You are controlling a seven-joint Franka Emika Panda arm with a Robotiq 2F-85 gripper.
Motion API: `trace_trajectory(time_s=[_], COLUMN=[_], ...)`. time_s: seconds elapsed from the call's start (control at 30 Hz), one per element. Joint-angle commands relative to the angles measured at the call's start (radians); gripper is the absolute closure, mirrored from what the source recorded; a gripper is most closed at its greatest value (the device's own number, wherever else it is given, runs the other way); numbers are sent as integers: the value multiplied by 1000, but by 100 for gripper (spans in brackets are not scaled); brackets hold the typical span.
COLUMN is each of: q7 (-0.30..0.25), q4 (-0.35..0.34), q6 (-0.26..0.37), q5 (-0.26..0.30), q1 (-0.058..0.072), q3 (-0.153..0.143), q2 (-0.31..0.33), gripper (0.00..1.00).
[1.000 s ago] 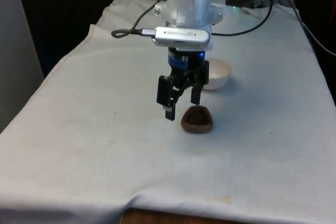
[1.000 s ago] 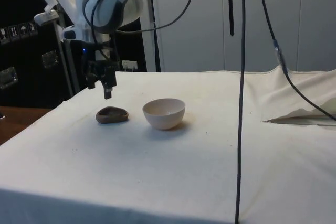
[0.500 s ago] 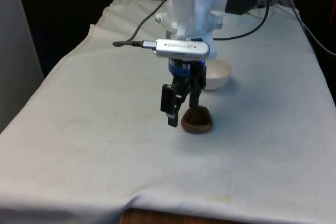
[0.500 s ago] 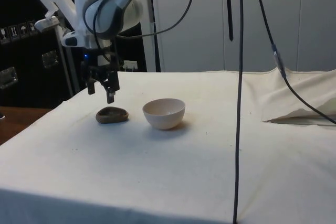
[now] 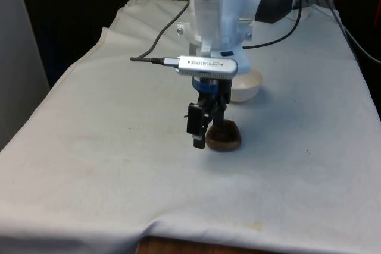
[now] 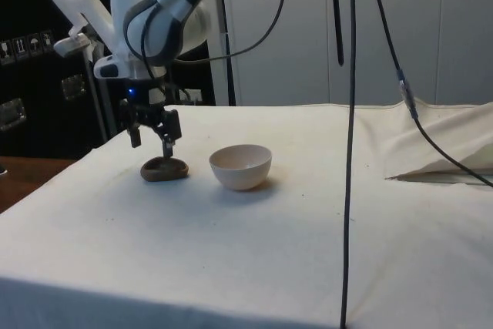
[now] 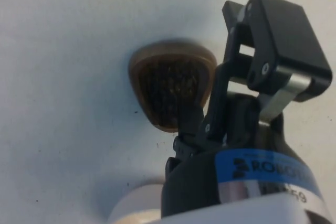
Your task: Pour the coffee beans from the cup into the bowl.
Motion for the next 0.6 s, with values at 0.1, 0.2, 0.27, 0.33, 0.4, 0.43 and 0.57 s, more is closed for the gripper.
trace_trajectory(time_s=[0.1, 0.2, 0.27, 0.33, 0.4, 0.43, 0.57], q7=[-36, -53, -64, -58, -69, -71, -72], q4=[18, 41, 77, 68, 122, 139, 207], q6=[-5, -13, -32, -19, -59, -69, -118], q5=[1, 1, 1, 0, 1, 1, 0], q1=[-5, -5, -4, 0, -4, -3, -1], q3=[6, 6, 5, 0, 4, 4, 2], q2=[18, 35, 55, 52, 78, 86, 118], gripper=[0, 0, 0, 0, 0, 0, 0])
